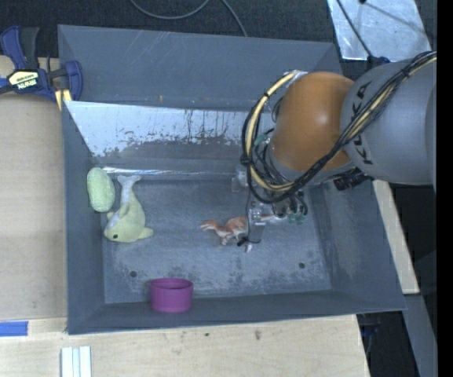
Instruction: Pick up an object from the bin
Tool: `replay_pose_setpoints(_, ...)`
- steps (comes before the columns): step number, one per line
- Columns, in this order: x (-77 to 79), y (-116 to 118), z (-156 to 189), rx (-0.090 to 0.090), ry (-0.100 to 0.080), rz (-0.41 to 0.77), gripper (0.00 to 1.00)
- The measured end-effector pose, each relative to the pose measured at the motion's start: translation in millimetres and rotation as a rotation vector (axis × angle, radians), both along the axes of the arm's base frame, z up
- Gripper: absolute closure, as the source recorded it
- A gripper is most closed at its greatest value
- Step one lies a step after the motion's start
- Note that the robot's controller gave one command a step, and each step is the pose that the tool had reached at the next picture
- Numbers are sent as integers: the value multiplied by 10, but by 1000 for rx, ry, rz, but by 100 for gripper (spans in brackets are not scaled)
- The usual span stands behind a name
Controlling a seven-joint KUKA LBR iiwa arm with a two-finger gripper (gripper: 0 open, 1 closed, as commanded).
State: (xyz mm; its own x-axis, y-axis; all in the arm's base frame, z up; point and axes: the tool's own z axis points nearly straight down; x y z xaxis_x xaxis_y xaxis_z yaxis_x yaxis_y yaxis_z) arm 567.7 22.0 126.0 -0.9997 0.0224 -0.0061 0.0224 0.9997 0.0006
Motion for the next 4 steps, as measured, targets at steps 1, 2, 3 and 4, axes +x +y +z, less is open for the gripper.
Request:
replay_pose_setpoints(1, -44, 2, -587, 0, 7, -20, 0)
replay_pose_setpoints(2, -32, -22, -552, 0, 2, -46, 100)
replay_pose_setpoints(3, -32, -22, -552, 0, 2, -46, 100)
replay_pose_setpoints(4, -44, -23, -519, 0, 6, -46, 100)
